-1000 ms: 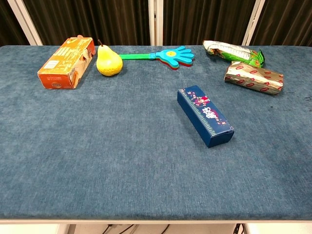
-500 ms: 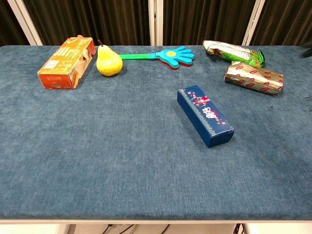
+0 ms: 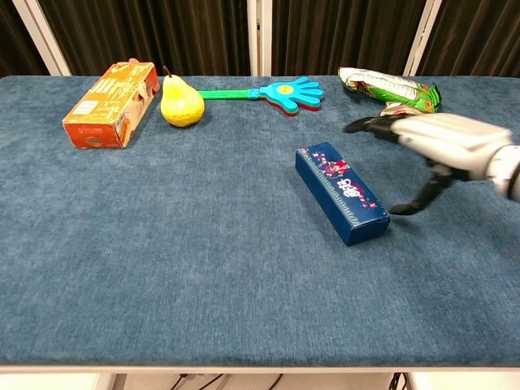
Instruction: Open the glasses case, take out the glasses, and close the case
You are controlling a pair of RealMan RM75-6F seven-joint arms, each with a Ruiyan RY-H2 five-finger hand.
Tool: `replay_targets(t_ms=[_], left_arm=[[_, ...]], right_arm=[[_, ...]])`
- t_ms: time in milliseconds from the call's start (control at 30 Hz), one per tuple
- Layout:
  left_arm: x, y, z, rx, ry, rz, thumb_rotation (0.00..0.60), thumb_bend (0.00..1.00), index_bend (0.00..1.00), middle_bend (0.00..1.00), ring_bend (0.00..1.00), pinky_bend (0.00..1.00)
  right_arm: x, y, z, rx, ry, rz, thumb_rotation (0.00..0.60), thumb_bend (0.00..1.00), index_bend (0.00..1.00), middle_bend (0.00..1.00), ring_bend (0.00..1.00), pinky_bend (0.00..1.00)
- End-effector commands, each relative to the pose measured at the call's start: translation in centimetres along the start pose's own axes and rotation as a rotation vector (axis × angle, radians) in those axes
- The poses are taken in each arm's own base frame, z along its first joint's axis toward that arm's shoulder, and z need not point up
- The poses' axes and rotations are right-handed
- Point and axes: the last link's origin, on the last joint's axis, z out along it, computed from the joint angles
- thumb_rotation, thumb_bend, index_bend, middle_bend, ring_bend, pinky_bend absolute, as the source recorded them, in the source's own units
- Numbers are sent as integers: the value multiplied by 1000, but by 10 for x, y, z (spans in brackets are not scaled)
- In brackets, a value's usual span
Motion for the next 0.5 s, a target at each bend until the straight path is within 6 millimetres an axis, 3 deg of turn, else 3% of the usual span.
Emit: replay_targets(t_ms=[33, 300, 400, 500], left_arm=[[0, 0, 0, 0, -1, -1, 600, 380, 608, 628, 457, 514], [0, -1, 0, 0, -1, -4, 600, 380, 608, 628, 457, 514], [0, -1, 0, 0, -2, -7, 600, 380, 608, 628, 457, 514], [0, -1, 0, 0, -3, -10, 600, 380, 608, 628, 457, 514]], right_arm=[[-2, -19, 14, 58, 6, 3, 600, 86, 0, 42, 0, 0], [3, -87, 46, 231, 7, 45, 600, 85, 0, 45, 0, 0], [7, -98, 62, 222, 11, 53, 600, 84, 0, 64, 0, 0], [10, -98, 71, 187, -1, 80, 600, 82, 0, 92, 0, 0]])
